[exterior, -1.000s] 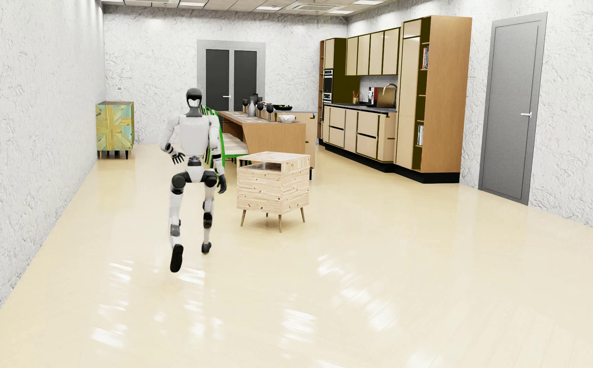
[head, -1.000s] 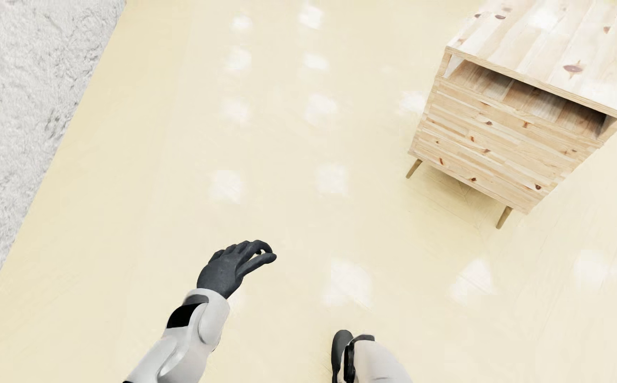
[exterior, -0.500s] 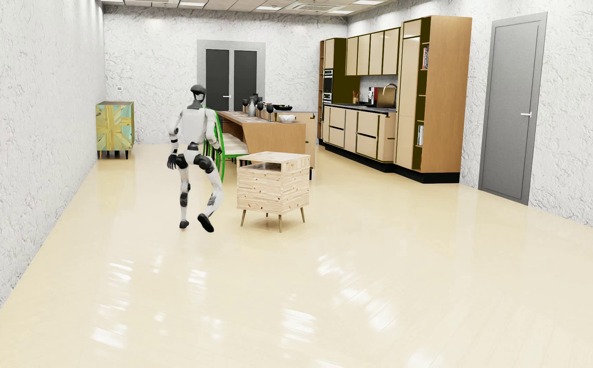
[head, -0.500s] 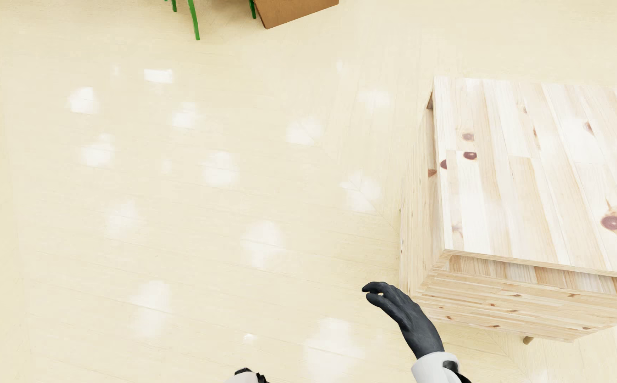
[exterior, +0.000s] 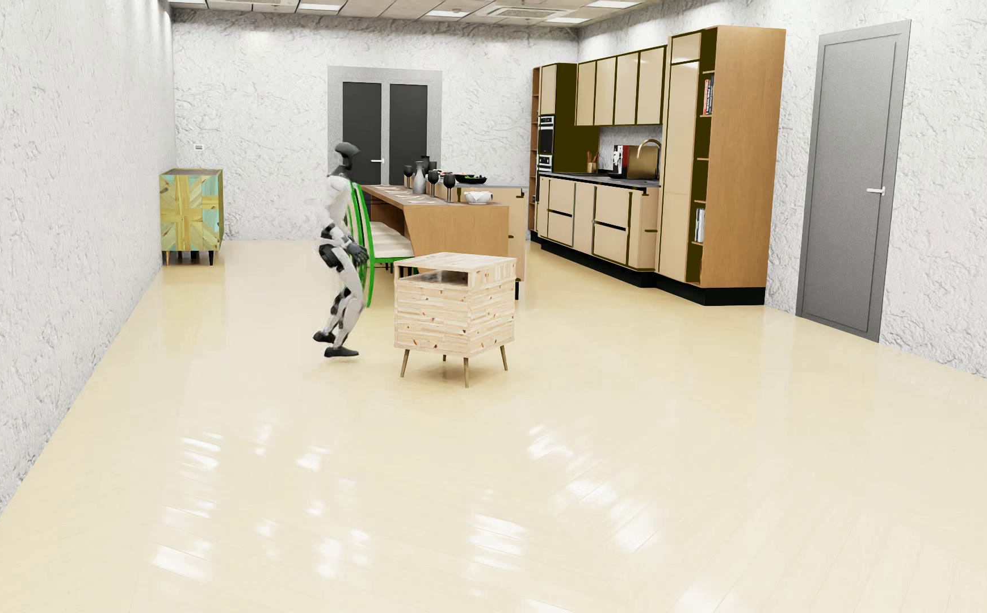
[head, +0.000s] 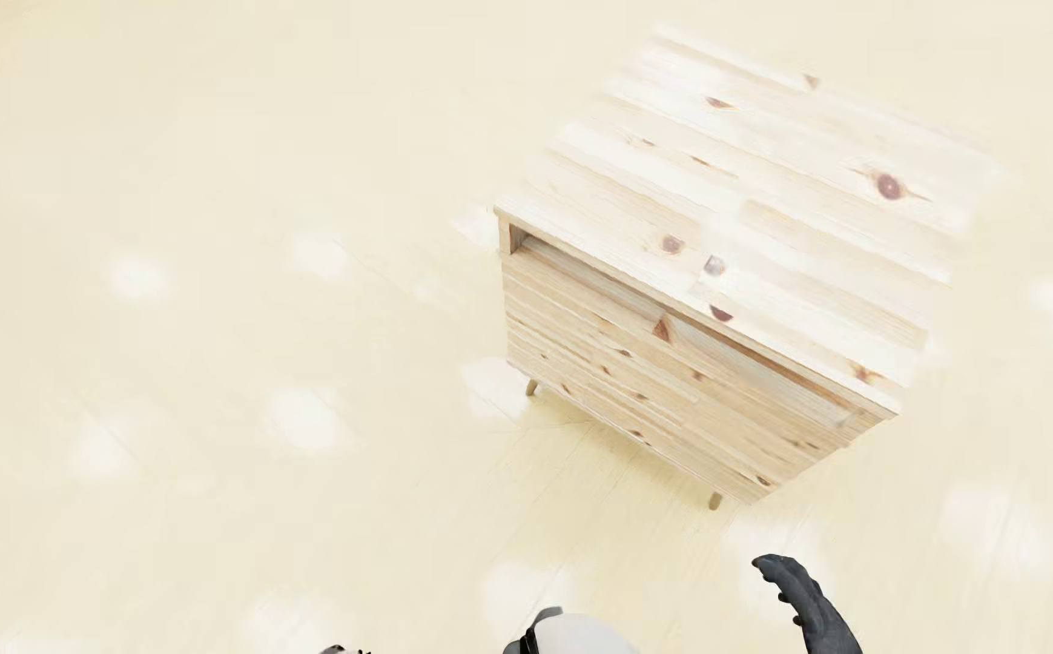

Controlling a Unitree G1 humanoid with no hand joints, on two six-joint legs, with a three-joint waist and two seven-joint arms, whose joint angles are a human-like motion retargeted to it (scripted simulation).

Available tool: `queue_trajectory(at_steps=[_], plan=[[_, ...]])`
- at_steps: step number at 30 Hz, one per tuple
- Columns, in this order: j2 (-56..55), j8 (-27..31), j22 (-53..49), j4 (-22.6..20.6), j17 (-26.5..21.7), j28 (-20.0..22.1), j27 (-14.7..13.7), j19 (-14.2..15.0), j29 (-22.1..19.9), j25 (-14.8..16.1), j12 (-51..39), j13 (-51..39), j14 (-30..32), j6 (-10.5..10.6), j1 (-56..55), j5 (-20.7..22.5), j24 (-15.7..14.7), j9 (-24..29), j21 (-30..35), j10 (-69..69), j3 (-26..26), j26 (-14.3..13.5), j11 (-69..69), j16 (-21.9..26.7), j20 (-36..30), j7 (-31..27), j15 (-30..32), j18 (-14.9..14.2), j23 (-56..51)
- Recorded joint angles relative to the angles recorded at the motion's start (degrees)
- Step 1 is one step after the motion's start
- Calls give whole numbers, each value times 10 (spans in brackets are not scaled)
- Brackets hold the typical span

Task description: Approach the endtable

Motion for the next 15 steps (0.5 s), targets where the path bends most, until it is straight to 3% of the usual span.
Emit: queue_trajectory(at_steps=[1, 2, 3, 4, 5, 6, 7, 9, 11, 12, 13, 15], plan=[[6, 16, 6, -50, -36, -29, -6, -3, 83, -73, 32, -25, 112, -6, 24, -2, 26, -5, 74, -115, 27, -1, 7, -31, 6, -154, -17, -94, -8], [-4, 54, 3, -91, -51, -36, -7, 14, 152, -106, 63, -55, 65, -8, 95, 10, 39, -8, 136, -160, 43, 0, 33, -68, 29, -258, -38, -208, -19], [-21, 114, -1, -91, -57, -28, -3, 54, 185, -106, 84, -87, -16, -9, 149, 27, 44, -9, 179, -186, 48, 0, 67, -115, 54, -226, -45, -213, -30], [-39, 125, 3, -67, -58, -14, 6, 76, 176, -89, 84, -111, -75, -12, 186, 14, 52, -8, 200, -216, 54, 3, 87, -163, 70, -116, -44, -213, -36], [-53, 55, 20, -64, -53, 0, 21, 68, 143, -76, 64, -120, -100, -17, 218, -47, 65, -10, 199, -260, 63, 12, 78, -203, 74, -38, -41, -213, -35], [-50, -29, 47, -79, -47, 6, 39, 56, 107, -74, 31, -115, -94, -21, 243, -108, 76, -14, 187, -306, 70, 25, 60, -234, 68, -5, -37, -213, -32], [-42, -85, 74, -91, -40, -6, 56, 75, 83, -79, -5, -106, -82, -24, 259, -146, 79, -18, 174, -336, 72, 32, 50, -252, 51, 18, -33, -213, -24], [-31, -108, 99, -96, -34, -55, 80, 85, 78, -68, -70, -94, -81, -24, 255, -177, 71, -24, 147, -326, 72, -4, 95, -247, -9, 68, -52, -211, 5], [24, -180, 92, -103, -37, -53, 102, 30, 79, -38, -115, -86, -75, -28, 246, -236, 49, -30, 117, -316, 72, -48, 121, -233, -28, 102, -57, -200, 59], [75, -213, 84, -103, -37, -34, 118, 97, 75, -33, -124, -83, -72, -29, 251, -247, 33, -34, 110, -322, 71, -57, 75, -226, -12, 117, -46, -195, 94], [120, -211, 77, -103, -39, -9, 139, 113, 72, -36, -131, -86, -77, -31, 257, -225, 23, -37, 111, -318, 68, -58, -9, -226, 8, 132, -106, -191, 129], [168, -202, 60, -70, -26, 53, 167, 102, 58, -40, -131, -98, -76, -25, 263, -169, 0, -38, 117, -292, 71, -53, -112, -219, 54, 163, -102, -185, 203]])
